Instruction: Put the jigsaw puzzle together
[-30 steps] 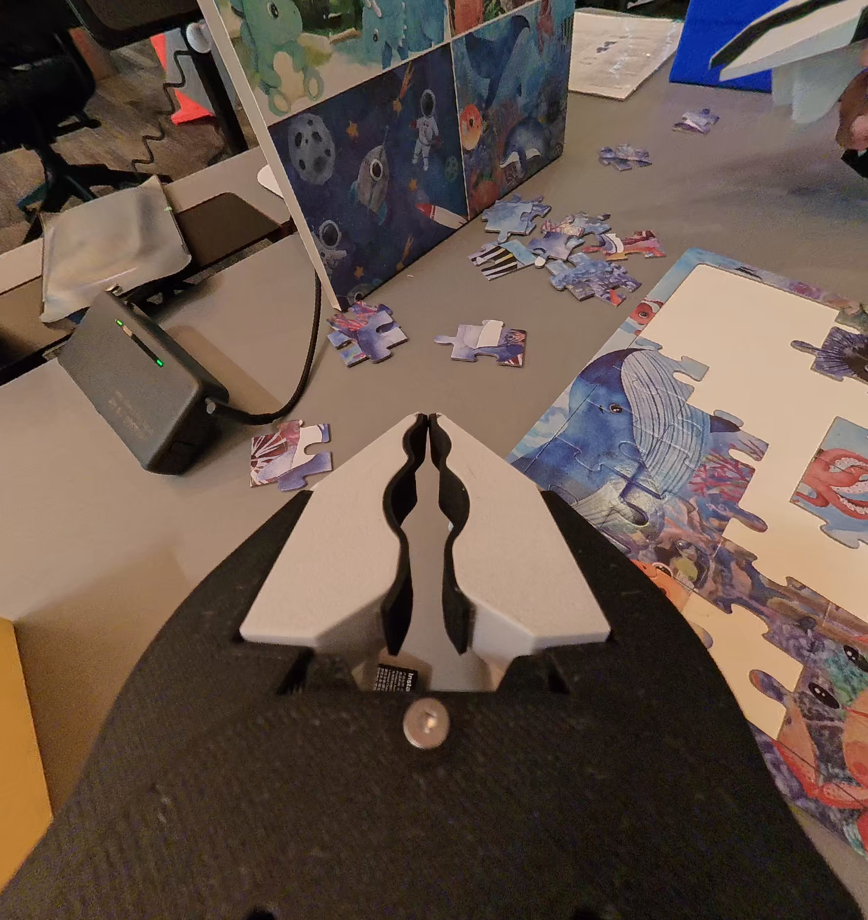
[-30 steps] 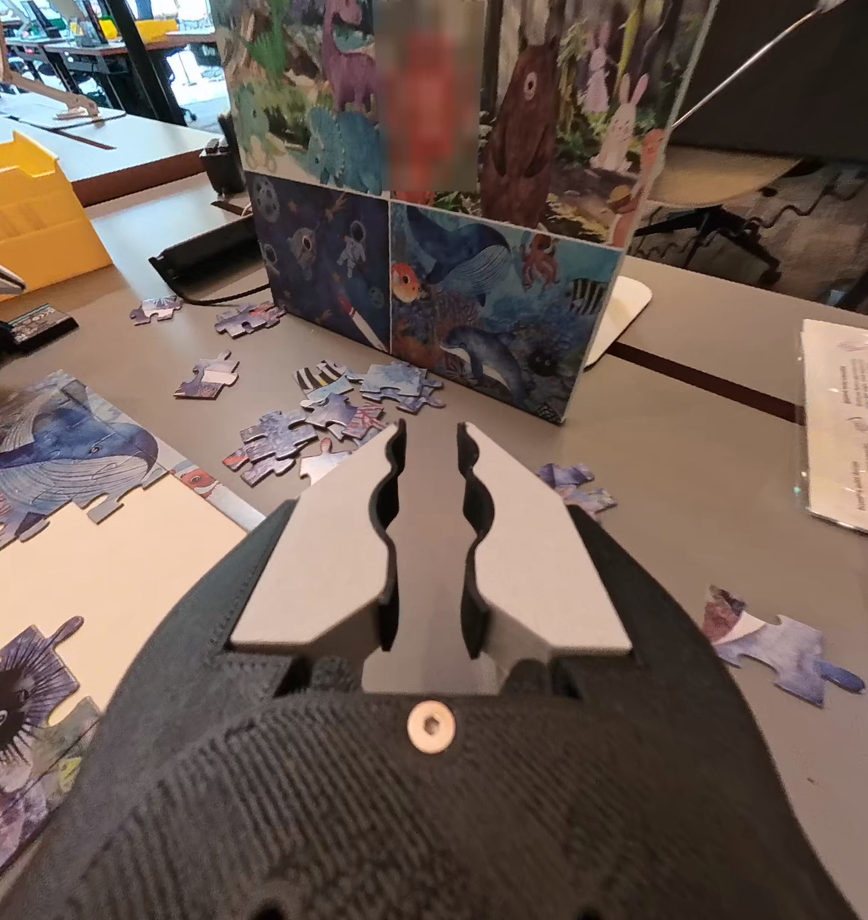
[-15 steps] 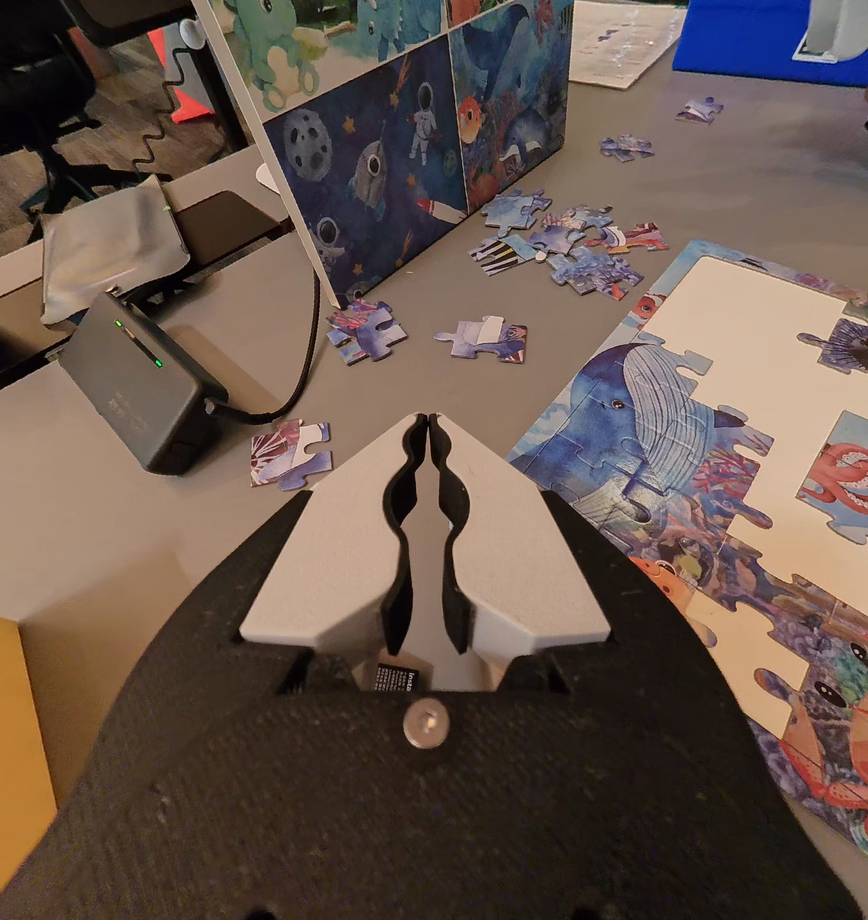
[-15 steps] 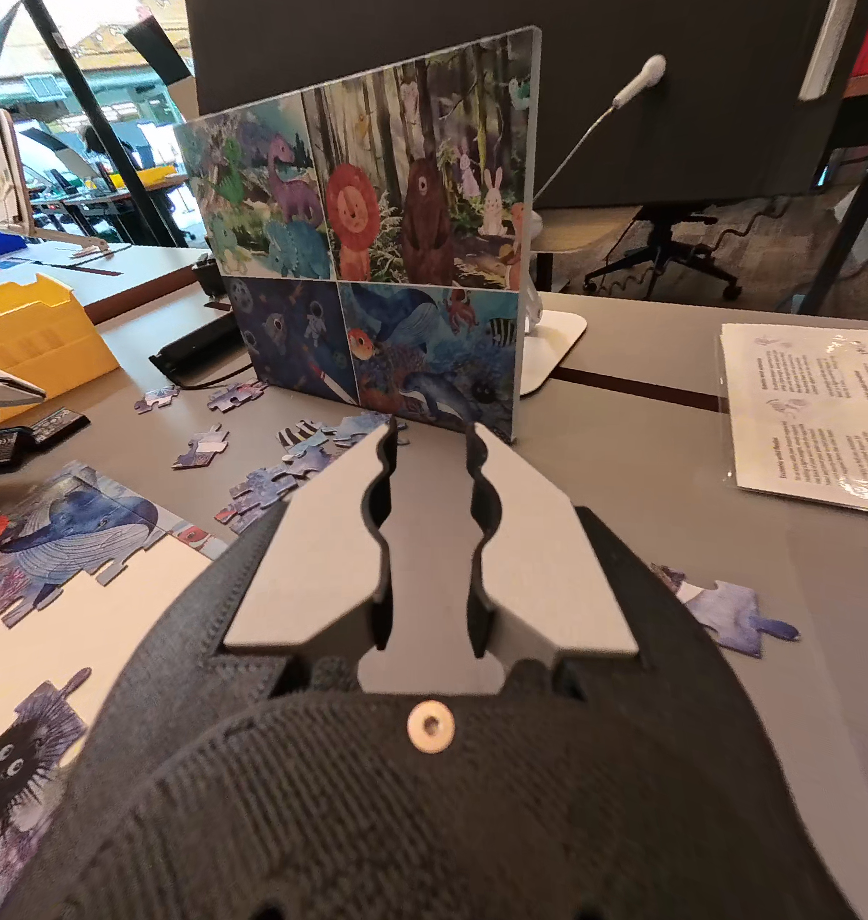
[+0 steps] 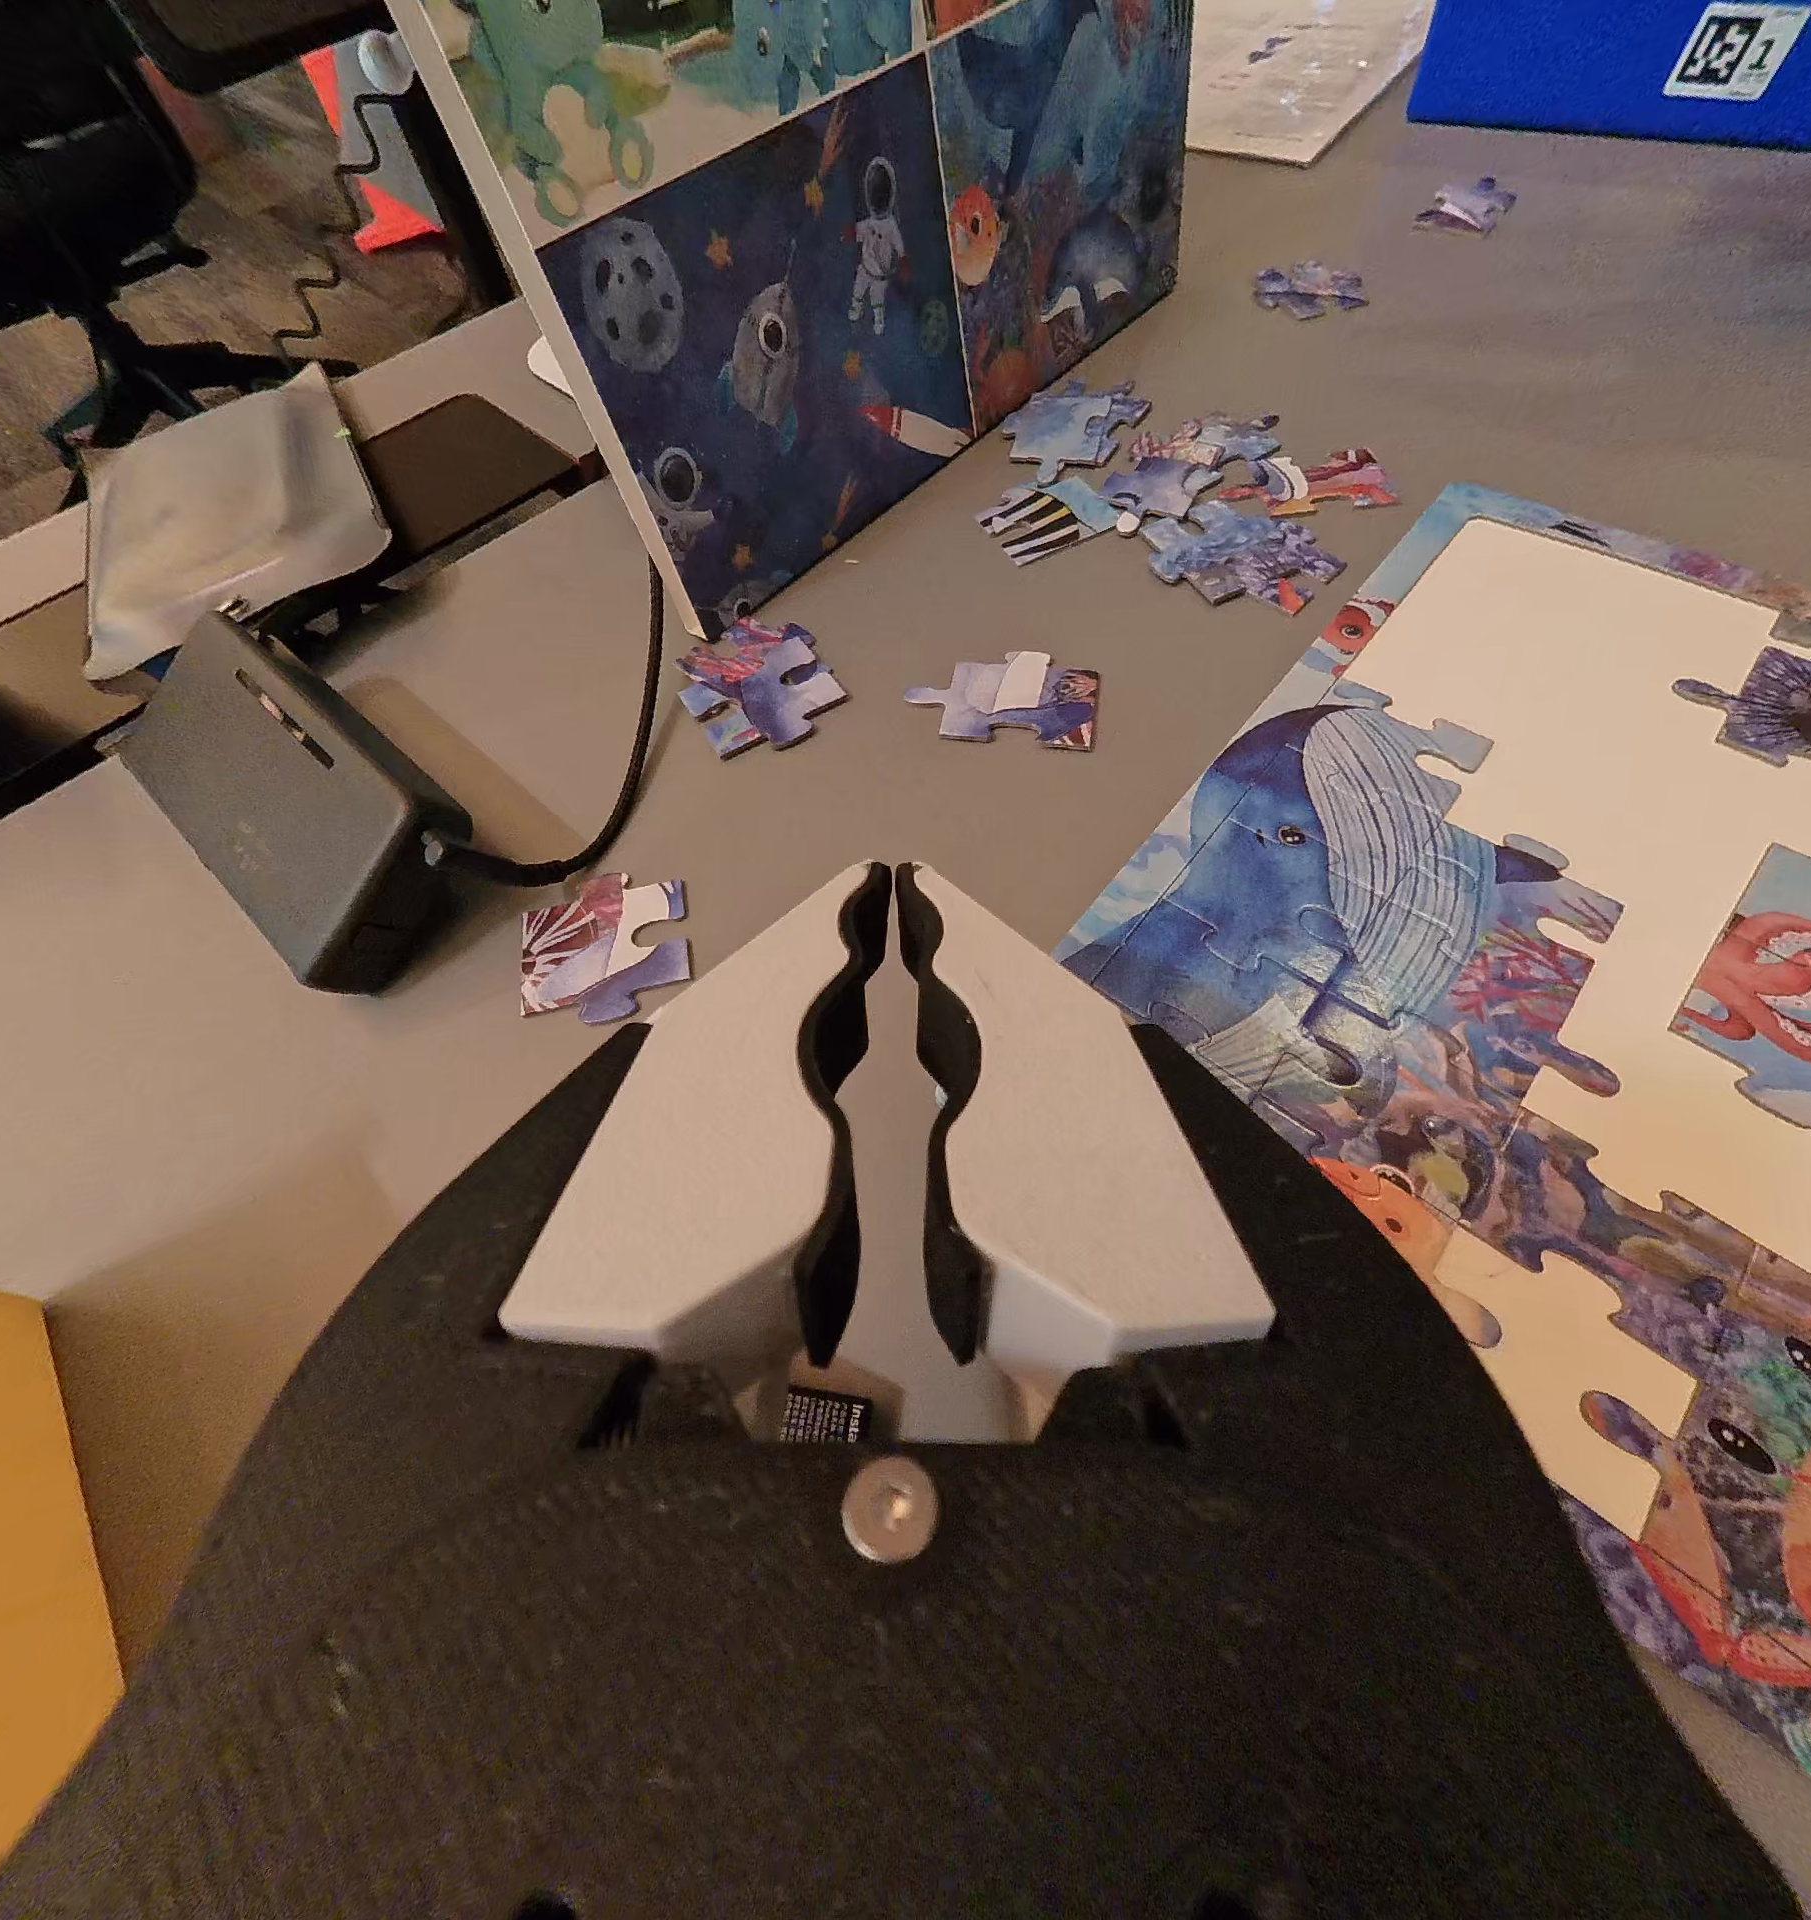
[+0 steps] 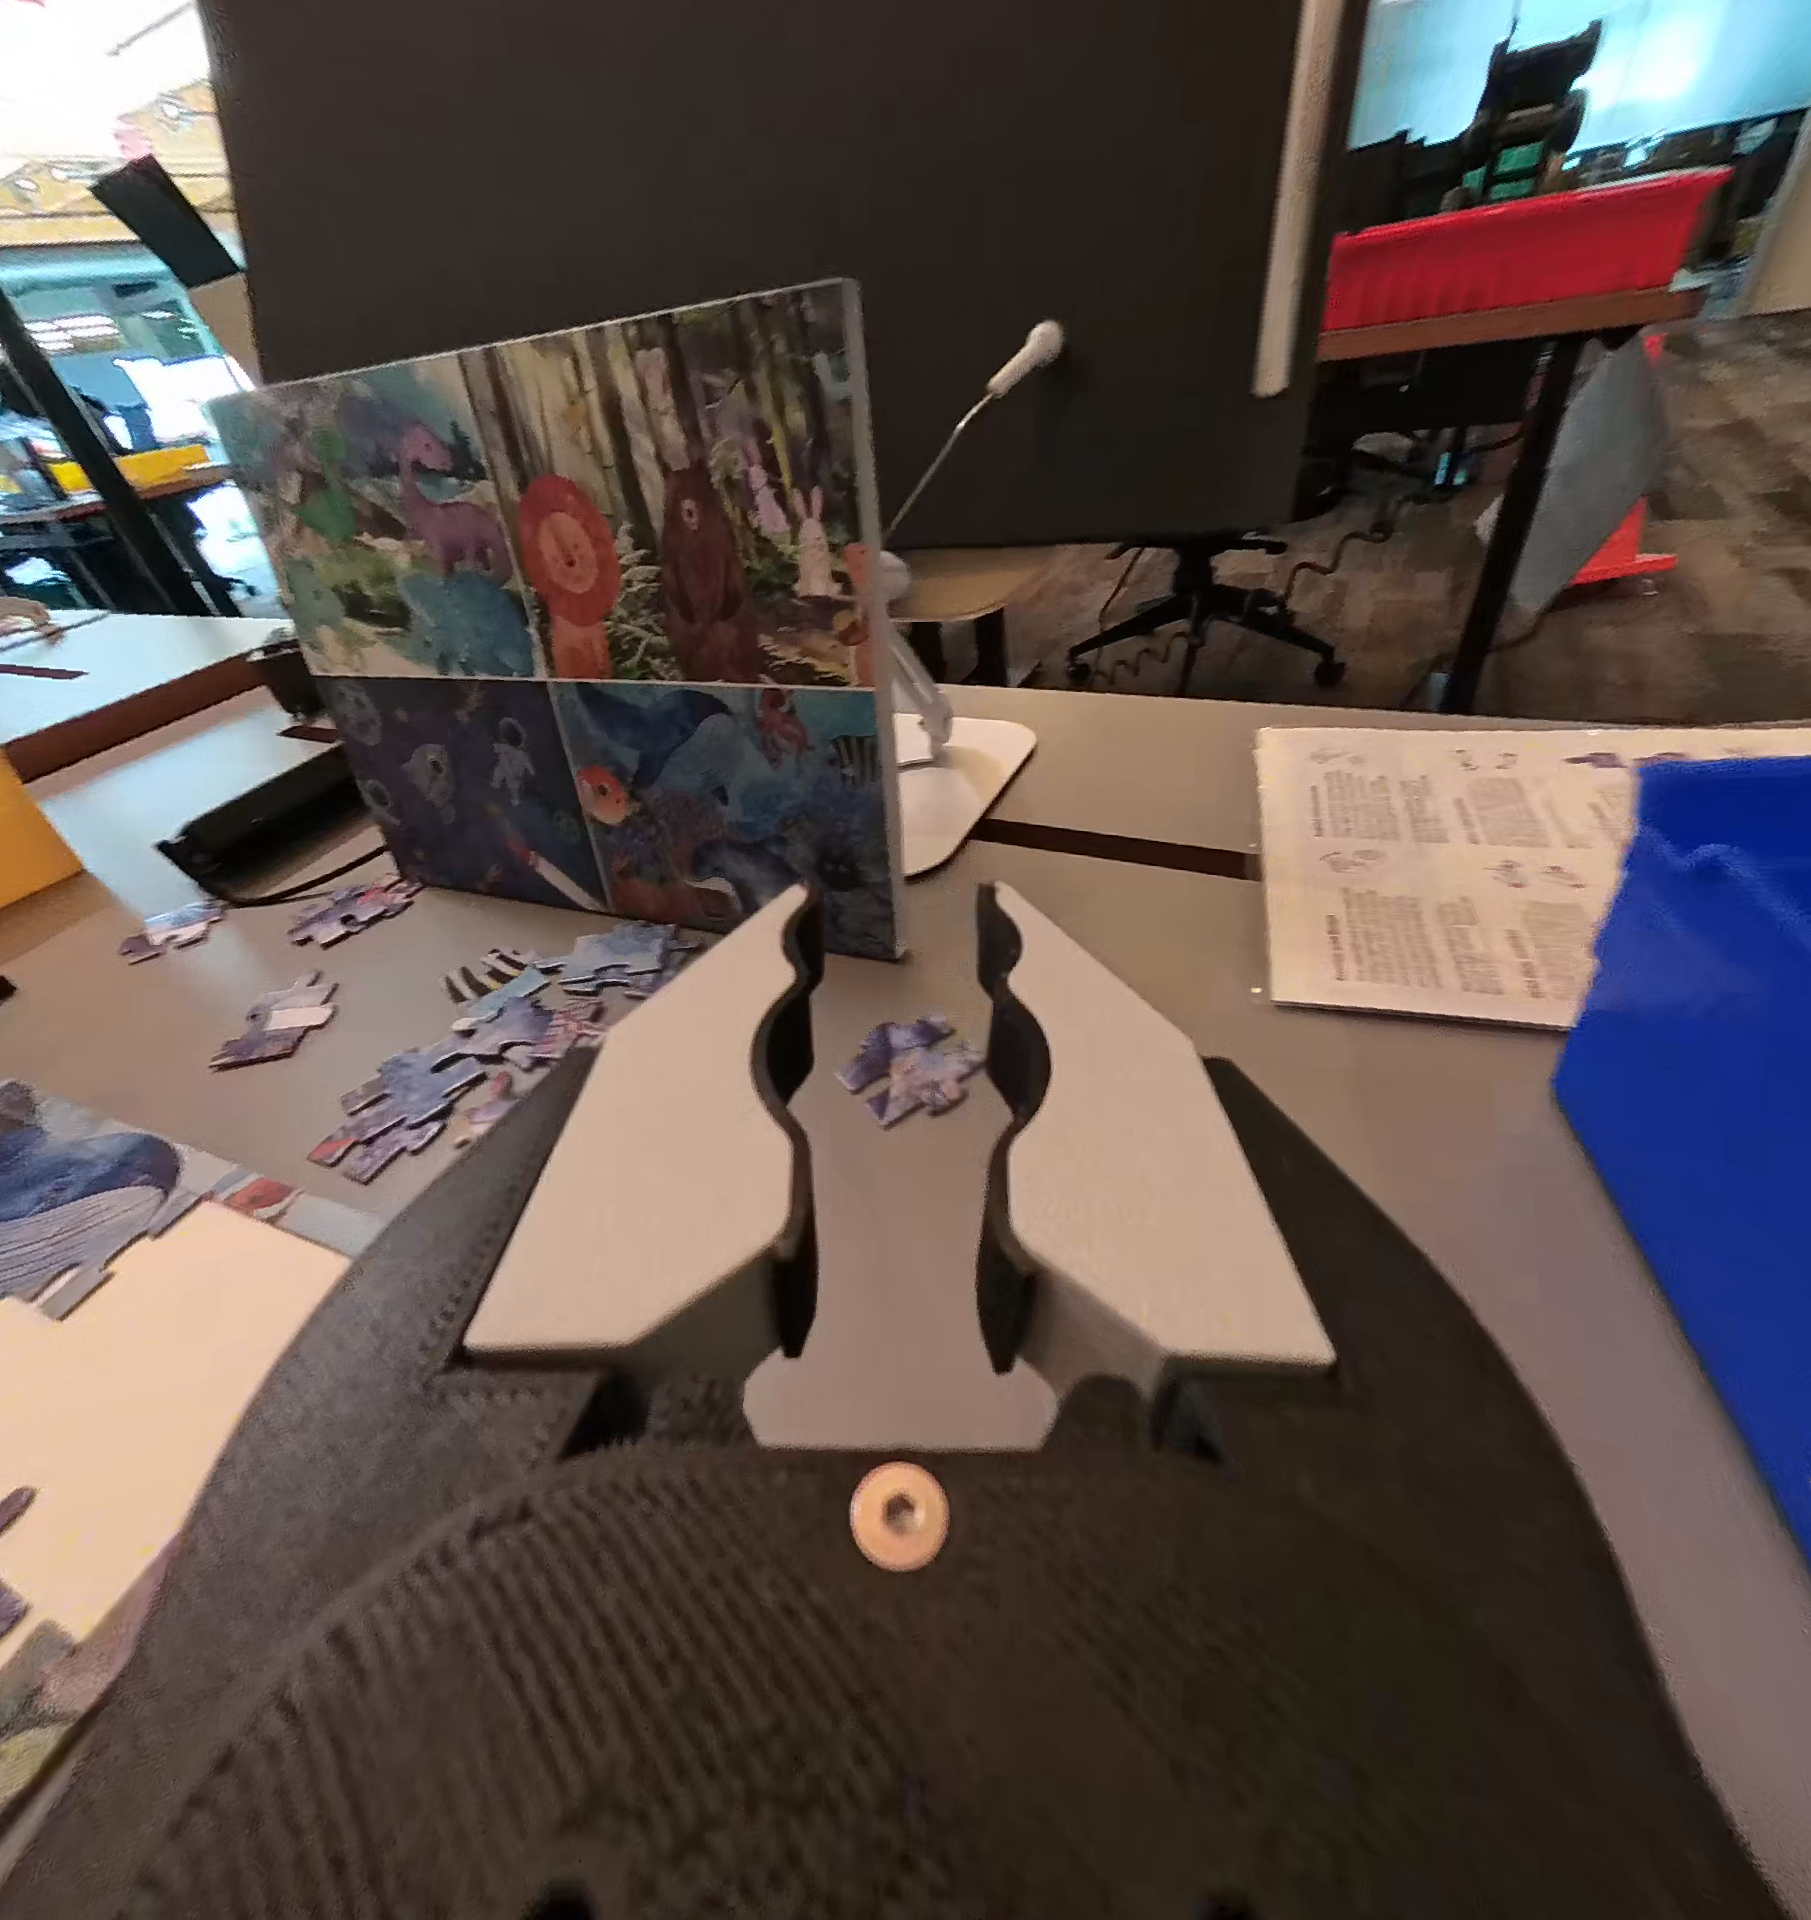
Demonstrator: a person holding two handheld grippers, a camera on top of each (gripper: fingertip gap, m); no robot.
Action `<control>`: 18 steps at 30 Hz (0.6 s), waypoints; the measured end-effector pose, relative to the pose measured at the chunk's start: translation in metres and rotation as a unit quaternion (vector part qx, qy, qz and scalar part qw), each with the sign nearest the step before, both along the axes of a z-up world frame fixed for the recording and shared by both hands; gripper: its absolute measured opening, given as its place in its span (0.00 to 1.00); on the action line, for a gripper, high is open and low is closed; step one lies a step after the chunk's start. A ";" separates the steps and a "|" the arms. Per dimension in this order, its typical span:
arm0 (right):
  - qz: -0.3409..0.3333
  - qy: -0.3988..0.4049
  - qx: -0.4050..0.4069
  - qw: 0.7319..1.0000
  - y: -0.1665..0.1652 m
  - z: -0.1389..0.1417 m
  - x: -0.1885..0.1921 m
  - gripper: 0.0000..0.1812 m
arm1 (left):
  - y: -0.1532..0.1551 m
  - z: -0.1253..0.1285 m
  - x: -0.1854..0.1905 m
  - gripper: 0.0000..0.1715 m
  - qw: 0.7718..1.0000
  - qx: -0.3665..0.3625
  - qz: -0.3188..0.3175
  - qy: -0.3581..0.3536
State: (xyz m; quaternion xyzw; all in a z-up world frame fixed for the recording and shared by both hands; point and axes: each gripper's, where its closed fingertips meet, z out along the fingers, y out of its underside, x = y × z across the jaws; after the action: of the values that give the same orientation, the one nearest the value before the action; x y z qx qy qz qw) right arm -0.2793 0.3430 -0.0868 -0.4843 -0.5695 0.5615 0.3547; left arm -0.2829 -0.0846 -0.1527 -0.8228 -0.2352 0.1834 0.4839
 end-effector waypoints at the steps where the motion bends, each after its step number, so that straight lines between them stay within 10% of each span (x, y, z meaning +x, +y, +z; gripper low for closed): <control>1: -0.010 0.002 0.007 1.000 0.006 0.002 0.001 0.15 | 0.000 0.000 0.000 0.00 1.000 0.000 0.000 0.000; 18: -0.016 -0.032 -0.014 0.999 0.015 -0.018 -0.003 0.16 | 0.000 -0.001 0.000 0.00 1.000 -0.004 -0.001 0.000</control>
State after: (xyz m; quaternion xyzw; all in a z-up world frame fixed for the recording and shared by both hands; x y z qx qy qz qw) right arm -0.2819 0.3583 -0.1052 -0.5156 -0.5651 0.5480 0.3384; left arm -0.2827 -0.0842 -0.1541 -0.8248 -0.2340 0.1840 0.4807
